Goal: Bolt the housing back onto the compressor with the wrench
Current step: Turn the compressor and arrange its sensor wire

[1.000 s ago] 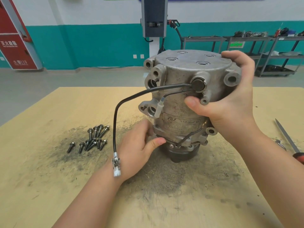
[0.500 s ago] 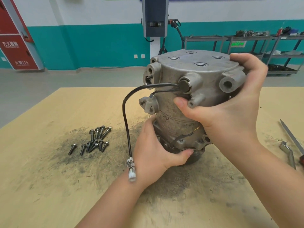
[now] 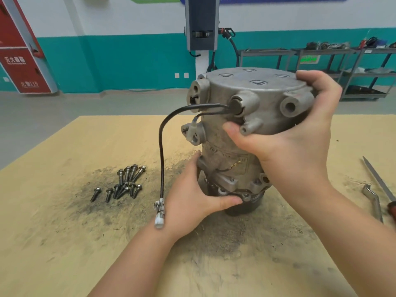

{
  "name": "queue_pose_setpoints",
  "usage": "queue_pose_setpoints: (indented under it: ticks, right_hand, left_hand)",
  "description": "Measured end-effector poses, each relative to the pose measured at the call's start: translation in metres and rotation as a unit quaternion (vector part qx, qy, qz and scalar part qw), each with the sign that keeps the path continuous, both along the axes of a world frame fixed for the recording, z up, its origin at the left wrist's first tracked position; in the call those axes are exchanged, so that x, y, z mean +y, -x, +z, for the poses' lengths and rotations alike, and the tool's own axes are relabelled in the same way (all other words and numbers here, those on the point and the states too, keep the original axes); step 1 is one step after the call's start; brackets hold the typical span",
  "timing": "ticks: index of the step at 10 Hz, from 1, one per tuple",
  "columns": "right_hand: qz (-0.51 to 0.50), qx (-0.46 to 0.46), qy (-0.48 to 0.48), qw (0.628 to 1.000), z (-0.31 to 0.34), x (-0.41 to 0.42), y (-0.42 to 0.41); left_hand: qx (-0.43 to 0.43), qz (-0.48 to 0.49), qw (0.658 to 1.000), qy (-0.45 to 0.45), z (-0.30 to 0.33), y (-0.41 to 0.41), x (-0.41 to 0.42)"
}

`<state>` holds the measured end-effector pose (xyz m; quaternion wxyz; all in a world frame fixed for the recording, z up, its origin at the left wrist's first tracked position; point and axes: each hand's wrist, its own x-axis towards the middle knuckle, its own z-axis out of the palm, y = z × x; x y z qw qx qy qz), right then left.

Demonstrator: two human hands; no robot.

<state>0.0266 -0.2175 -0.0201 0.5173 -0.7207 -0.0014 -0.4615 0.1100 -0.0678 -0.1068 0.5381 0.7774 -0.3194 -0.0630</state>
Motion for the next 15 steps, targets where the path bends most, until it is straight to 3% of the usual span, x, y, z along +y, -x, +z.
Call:
queue_pose_setpoints:
  ticks: [4,6,7,8,12,15]
  right_hand:
    - [0.006,0.021,0.007,1.0,-0.007,0.001,-0.008]
    - [-0.009,0.038,0.085,0.996,-0.012,-0.004,-0.011]
    - [0.021,-0.034,0.065,0.997,-0.013,-0.013,-0.014]
    - [0.094,-0.019,0.065,0.993,-0.01,-0.028,-0.016]
    - [0.118,-0.02,0.049,0.992,-0.016,-0.036,-0.022]
    - [0.071,-0.017,0.035,0.997,-0.011,-0.029,-0.017]
  left_hand:
    - [0.012,0.089,0.996,-0.007,-0.007,0.012,-0.008]
    - [-0.129,0.101,0.977,-0.138,0.006,0.0,0.008]
    - [-0.197,0.075,0.963,-0.167,0.015,-0.01,0.022]
    - [-0.219,0.036,0.952,-0.211,0.02,-0.009,0.023]
    - [-0.157,-0.008,0.986,-0.057,0.009,-0.007,0.017]
    - [-0.189,0.006,0.98,-0.059,0.012,-0.008,0.014]
